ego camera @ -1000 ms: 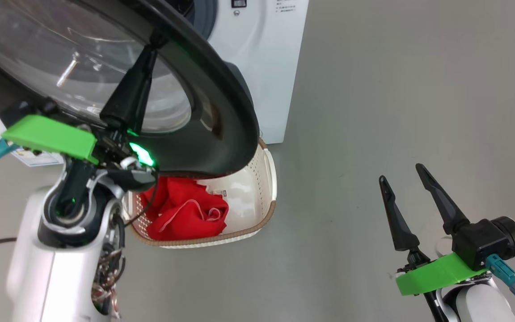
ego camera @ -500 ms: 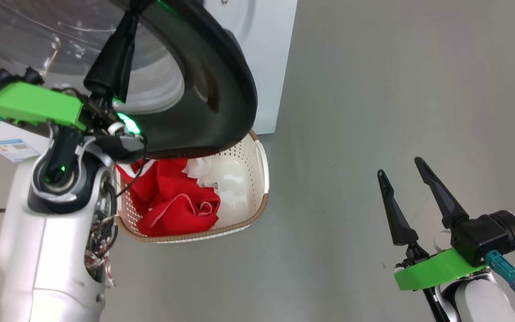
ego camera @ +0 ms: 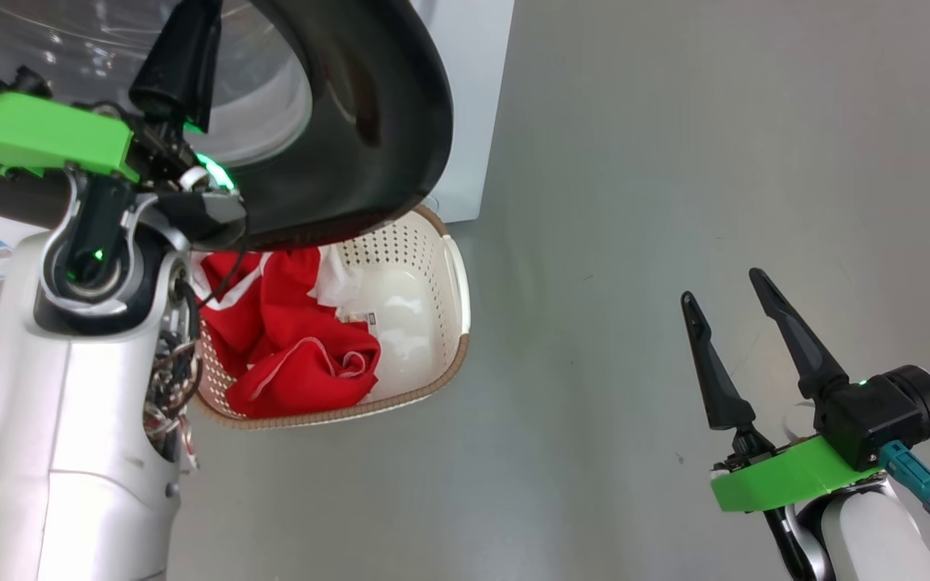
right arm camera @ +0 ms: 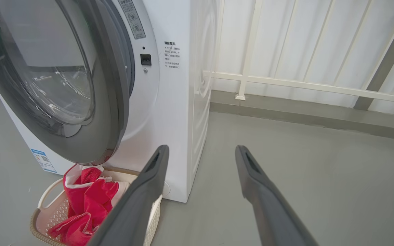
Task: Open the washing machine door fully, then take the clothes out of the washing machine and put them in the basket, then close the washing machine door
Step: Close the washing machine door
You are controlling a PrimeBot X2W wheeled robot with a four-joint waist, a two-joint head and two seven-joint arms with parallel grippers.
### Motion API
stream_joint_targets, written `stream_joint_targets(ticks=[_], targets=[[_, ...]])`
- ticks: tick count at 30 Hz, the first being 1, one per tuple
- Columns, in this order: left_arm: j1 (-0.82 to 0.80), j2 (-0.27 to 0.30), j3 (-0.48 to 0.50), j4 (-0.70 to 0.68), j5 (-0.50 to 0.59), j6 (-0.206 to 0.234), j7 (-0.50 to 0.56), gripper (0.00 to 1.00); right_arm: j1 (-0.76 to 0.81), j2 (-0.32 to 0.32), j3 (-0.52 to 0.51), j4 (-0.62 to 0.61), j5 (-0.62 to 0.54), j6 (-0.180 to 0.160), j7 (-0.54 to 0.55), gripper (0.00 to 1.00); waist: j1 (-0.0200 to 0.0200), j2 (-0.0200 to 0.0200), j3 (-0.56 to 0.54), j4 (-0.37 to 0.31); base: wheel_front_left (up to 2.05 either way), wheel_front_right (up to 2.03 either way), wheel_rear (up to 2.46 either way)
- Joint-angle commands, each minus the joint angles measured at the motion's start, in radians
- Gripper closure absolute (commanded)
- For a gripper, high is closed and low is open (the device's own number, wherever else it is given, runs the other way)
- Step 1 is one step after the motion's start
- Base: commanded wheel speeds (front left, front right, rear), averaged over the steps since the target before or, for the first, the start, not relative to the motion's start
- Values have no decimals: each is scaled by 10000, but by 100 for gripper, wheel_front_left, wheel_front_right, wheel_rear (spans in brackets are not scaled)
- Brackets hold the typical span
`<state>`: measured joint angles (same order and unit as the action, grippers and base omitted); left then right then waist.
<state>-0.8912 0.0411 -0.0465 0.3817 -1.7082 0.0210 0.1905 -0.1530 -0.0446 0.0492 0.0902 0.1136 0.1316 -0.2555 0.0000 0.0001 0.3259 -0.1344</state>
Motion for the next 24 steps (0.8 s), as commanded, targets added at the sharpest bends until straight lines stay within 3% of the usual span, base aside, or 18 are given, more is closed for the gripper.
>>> stream_joint_targets(ticks=[1, 16, 17, 18, 19, 20, 24], targets=[[-333, 321, 239, -159, 77, -178, -60, 100, -253, -56, 223, -288, 62, -9, -63, 0, 0, -1, 63, -32, 0, 0, 0], [27, 369, 140, 154, 374, -426, -159, 100, -222, -56, 83, -206, 89, -9, -63, 0, 0, -1, -213, 323, 0, 0, 0], [129, 385, 153, 150, 428, -398, -236, 96, -212, -56, 68, -193, 95, -9, -63, 0, 0, -1, -268, 379, 0, 0, 0], [241, 401, 172, 149, 478, -372, -314, 68, -195, -56, 63, -183, 104, -9, -63, 0, 0, -1, -325, 433, 0, 0, 0], [361, 409, 206, 139, 513, -352, -402, 49, -176, -56, 62, -170, 104, -9, -63, 0, 0, -1, -386, 486, 0, 0, 0], [483, 404, 240, 116, 518, -339, -467, 0, -157, -56, 56, -155, 100, -9, -63, 0, 0, -1, -448, 549, 0, 0, 0], [1074, 390, 213, -140, 539, -347, -476, 0, -91, -56, 18, -102, 80, -9, -63, 0, 0, -1, -701, 822, 0, 0, 0]])
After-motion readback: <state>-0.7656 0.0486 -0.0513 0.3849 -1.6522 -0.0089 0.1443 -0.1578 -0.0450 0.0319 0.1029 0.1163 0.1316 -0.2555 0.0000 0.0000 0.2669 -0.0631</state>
